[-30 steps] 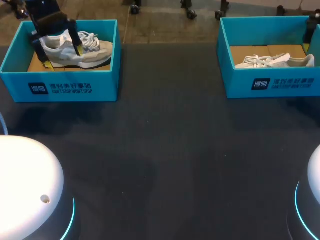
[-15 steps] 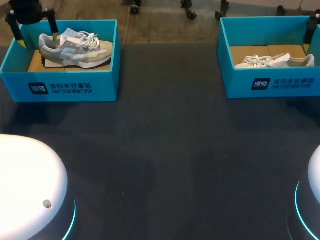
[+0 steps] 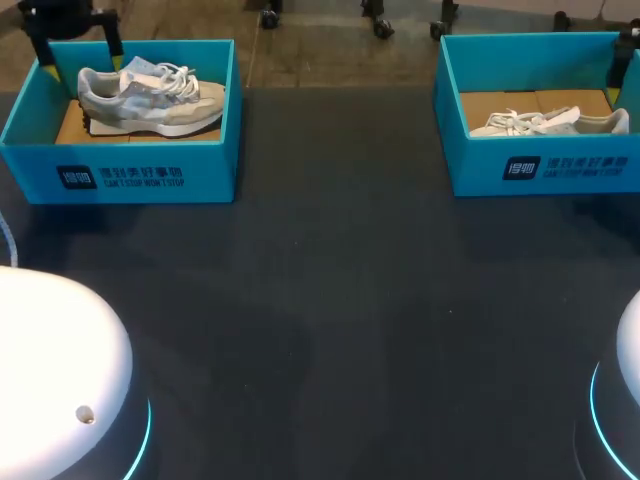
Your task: Take the shoe out of the shoebox, open the shoe tongue, remove and reinsert the insole, then place the shoe into the shoebox
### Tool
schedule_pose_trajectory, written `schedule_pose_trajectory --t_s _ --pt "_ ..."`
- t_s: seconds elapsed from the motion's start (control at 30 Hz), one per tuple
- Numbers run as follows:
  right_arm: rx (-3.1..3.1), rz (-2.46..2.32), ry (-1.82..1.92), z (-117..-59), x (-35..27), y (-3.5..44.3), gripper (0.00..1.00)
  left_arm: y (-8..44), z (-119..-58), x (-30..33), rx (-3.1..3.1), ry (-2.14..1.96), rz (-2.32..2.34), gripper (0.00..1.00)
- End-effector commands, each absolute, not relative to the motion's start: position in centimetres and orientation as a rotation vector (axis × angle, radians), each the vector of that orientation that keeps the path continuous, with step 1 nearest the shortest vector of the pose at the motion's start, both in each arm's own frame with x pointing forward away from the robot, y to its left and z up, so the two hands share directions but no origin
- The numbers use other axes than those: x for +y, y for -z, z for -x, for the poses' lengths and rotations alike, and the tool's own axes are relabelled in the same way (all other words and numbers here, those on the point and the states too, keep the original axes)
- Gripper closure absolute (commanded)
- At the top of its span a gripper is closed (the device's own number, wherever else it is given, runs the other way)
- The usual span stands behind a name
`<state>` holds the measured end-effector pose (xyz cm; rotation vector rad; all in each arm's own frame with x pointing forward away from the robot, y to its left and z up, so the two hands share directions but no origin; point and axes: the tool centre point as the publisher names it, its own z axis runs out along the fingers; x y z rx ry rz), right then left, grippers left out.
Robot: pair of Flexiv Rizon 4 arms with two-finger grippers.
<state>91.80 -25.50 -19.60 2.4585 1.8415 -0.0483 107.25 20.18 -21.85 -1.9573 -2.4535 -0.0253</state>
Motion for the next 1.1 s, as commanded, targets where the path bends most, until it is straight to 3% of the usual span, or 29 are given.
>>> schedule_pose_trajectory --t_s 0.03,0.2,0.6,1.1 --pt "1.842 -2.459 0.048 -91.8 -25.5 19.6 0.00 23.0 -111.0 22.1 -2.407 -0.029 2.061 0.00" --pt "1.842 -2.459 0.048 -91.8 -25.5 19.6 0.00 24.2 -115.6 24.0 -2.263 -0.135 2.126 0.00" --pt "1.842 -2.459 0.048 -91.8 -25.5 19.6 0.00 24.2 -115.6 24.0 -2.263 -0.135 2.126 0.00" --pt "1.842 -2.459 0.048 -91.8 -25.5 19.6 0.00 28.2 -119.6 26.7 -2.178 -0.039 2.200 0.00"
